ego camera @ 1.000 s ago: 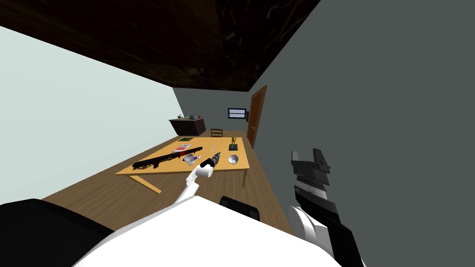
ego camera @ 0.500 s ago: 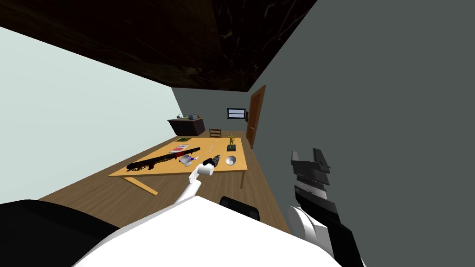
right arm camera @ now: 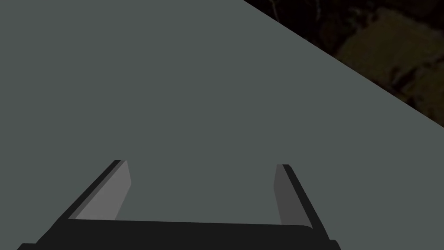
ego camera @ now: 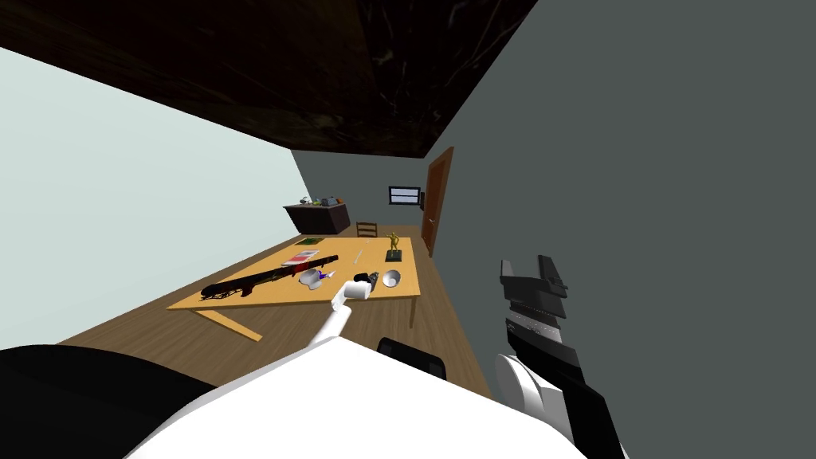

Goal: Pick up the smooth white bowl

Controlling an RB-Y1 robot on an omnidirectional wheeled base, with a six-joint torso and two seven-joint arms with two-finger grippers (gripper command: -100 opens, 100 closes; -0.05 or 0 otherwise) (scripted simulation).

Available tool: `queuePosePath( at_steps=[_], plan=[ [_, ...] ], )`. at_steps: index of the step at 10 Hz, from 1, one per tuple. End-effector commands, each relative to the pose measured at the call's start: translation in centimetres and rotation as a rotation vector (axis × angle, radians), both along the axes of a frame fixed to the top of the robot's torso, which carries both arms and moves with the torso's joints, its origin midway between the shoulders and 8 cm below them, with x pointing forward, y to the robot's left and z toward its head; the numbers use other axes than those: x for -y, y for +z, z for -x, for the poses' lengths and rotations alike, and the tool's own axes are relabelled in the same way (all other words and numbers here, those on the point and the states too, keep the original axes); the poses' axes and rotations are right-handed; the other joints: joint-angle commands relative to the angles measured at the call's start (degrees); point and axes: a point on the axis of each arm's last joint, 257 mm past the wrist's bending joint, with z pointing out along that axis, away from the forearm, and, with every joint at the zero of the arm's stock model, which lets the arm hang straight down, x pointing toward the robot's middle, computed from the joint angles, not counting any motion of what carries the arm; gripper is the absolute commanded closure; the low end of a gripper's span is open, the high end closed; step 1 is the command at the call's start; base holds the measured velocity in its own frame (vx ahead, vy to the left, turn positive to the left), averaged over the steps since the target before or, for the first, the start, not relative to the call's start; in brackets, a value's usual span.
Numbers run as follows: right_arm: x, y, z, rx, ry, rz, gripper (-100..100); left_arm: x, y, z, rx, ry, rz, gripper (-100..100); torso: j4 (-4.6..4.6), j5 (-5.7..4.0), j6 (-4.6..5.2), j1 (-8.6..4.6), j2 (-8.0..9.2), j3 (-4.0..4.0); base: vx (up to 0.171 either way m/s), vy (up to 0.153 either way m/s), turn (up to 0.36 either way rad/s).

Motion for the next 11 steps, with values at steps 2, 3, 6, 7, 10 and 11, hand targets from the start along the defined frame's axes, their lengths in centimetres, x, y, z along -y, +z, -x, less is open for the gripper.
queuePosePath(
  at_steps=[2, 3, 6, 7, 10, 11],
  plan=[
    [0.0, 0.0, 0.0, 0.0, 0.0, 0.0, 0, 2.3, -2.8, 1.6, -0.097, 0.006, 0.044, -100, -0.02, 0.0, 0.0, 0.03, -0.08, -0.05, 0.116, -0.054, -0.015],
    [0.0, 0.0, 0.0, 0.0, 0.0, 0.0, 0, 2.3, -2.8, 1.6, -0.097, 0.006, 0.044, -100, -0.02, 0.02, -0.01, 0.1, -0.08, -0.05, 0.066, -0.023, -0.001],
    [0.0, 0.0, 0.0, 0.0, 0.0, 0.0, 0, 5.9, -5.3, 3.5, -0.179, 0.006, 0.111, -100, 0.02, 0.05, -0.01, 0.24, 0.11, 0.06, 0.065, -0.01, -0.014],
    [0.0, 0.0, 0.0, 0.0, 0.0, 0.0, 0, 5.2, -4.7, 2.9, -0.162, 0.006, 0.097, -100, 0.01, 0.05, -0.01, 0.25, 0.06, 0.03, 0.038, -0.002, -0.004],
    [0.0, 0.0, 0.0, 0.0, 0.0, 0.0, 0, 5.5, -5.8, 3.0, -0.164, 0.006, 0.099, -100, 0.06, 0.06, -0.02, 0.33, 0.27, 0.15, 0.022, 0.005, -0.001],
    [0.0, 0.0, 0.0, 0.0, 0.0, 0.0, 0, 5.6, -6.2, 3.1, -0.163, 0.006, 0.1, -100, 0.05, 0.06, -0.02, 0.35, 0.24, 0.13, 0.038, 0.01, -0.002]
  ],
)
